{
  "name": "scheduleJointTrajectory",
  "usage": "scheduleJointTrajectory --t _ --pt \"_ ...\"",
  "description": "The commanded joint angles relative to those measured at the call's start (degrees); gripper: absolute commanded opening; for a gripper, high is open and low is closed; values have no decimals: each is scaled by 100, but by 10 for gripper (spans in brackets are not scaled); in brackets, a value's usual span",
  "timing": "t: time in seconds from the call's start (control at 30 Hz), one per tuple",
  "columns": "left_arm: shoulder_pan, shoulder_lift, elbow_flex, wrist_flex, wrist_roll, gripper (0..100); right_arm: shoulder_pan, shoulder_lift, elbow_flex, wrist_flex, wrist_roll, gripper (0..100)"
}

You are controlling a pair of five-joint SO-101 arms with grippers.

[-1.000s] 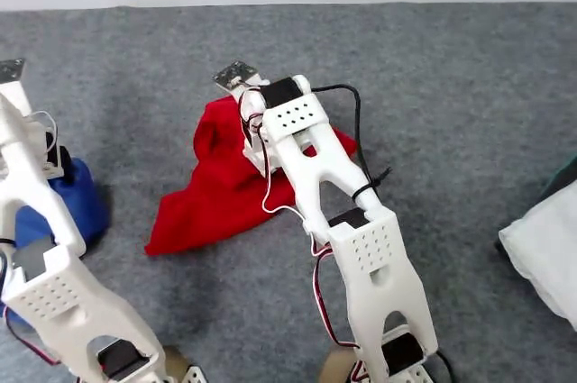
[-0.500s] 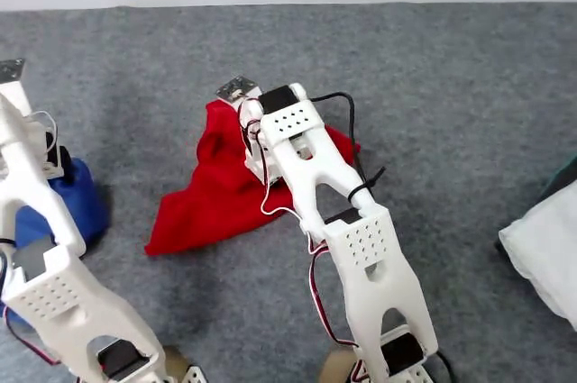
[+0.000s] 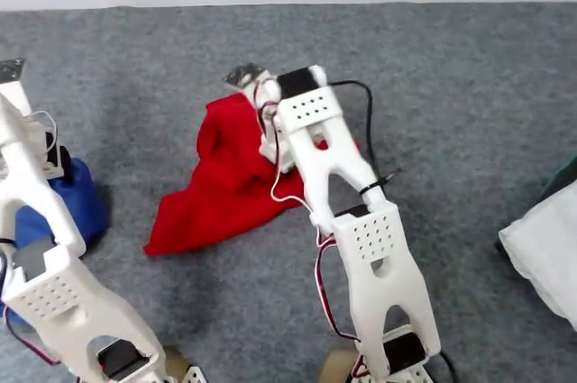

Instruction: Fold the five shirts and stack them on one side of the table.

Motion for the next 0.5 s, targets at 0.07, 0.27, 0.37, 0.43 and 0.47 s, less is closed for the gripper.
scheduleJointTrajectory --t 0.07,0.27,0.37,0.43,0.47 --pt "273 -369 -40 9 -44 115 251 -602 -730 251 343 10" --pt "791 -607 -233 273 -26 115 409 -1859 -334 259 422 10" --pt "1073 -853 -233 273 -18 115 769 -2642 53 259 431 10" --pt "1240 -1002 -233 273 -18 115 1147 -3169 343 251 431 10" --pt "1310 -1064 -233 281 -9 115 1358 -3451 492 251 431 10"
